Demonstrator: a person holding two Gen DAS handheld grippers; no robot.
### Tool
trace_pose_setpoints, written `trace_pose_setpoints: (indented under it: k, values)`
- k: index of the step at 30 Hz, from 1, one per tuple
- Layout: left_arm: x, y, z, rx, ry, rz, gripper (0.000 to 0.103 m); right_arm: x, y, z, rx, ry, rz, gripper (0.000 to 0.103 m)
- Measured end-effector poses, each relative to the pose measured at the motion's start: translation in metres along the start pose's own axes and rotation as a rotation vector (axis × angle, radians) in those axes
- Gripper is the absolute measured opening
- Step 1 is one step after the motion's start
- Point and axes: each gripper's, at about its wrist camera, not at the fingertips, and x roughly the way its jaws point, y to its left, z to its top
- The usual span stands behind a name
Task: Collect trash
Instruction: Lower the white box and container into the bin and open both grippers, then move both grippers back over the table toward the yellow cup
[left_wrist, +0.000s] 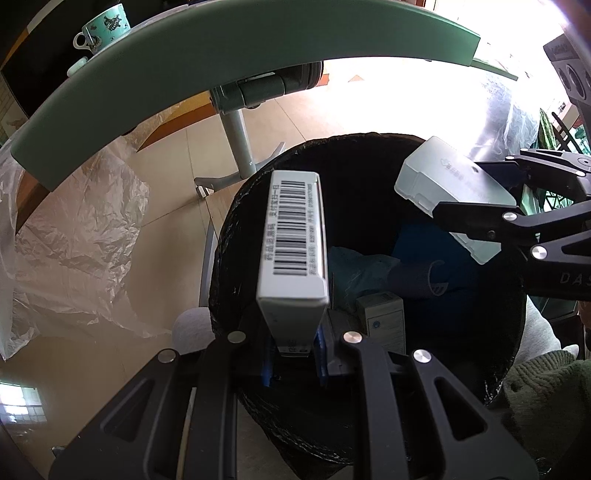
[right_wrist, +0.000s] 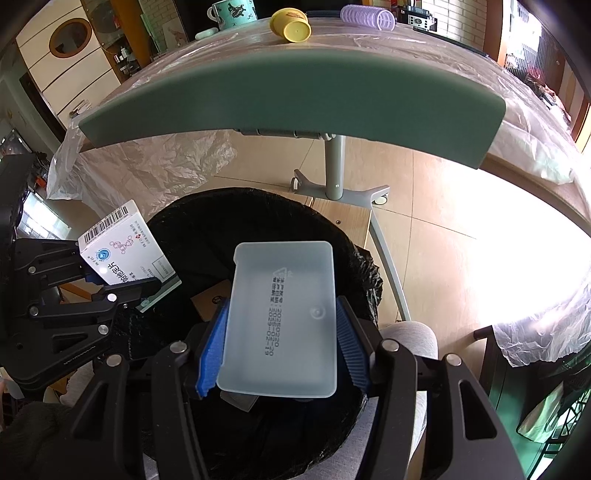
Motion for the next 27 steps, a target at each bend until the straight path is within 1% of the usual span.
trace_pose_setpoints:
  k: [14, 16, 17, 18, 19, 20, 23, 24, 27]
  values:
    - [0.006, 0.004, -0.001, 0.000, 0.013, 0.012, 0.020, 0.003, -0.003, -0.002, 0.003, 0.013, -0.006, 0.055]
    - [0.006, 0.004, 0.000, -0.004, 0.010, 0.022, 0.037, 0.002, -0.004, -0.003, 0.008, 0.008, -0.012, 0.057]
    - [0.005, 0.006, 0.000, -0.013, 0.003, 0.027, 0.053, 0.001, -0.005, -0.003, 0.012, 0.005, -0.013, 0.059]
    - [0.004, 0.007, 0.000, -0.019, -0.004, 0.025, 0.059, -0.001, -0.006, -0.003, 0.020, -0.002, -0.015, 0.068]
    - [0.003, 0.006, 0.001, -0.023, -0.007, 0.021, 0.059, -0.003, -0.007, -0.003, 0.026, -0.010, -0.017, 0.074]
    - [0.002, 0.007, 0.001, -0.025, -0.006, 0.019, 0.059, -0.005, -0.008, -0.003, 0.033, -0.017, -0.018, 0.075]
    - [-0.001, 0.006, 0.001, -0.015, -0.013, 0.029, 0.063, -0.011, -0.010, -0.002, 0.034, -0.035, -0.024, 0.078]
    - [-0.003, 0.005, 0.002, -0.011, -0.016, 0.033, 0.063, -0.014, -0.010, -0.001, 0.033, -0.043, -0.030, 0.079]
    - [-0.011, 0.004, 0.003, -0.009, -0.028, 0.036, 0.064, -0.026, -0.011, 0.000, 0.035, -0.069, -0.035, 0.080]
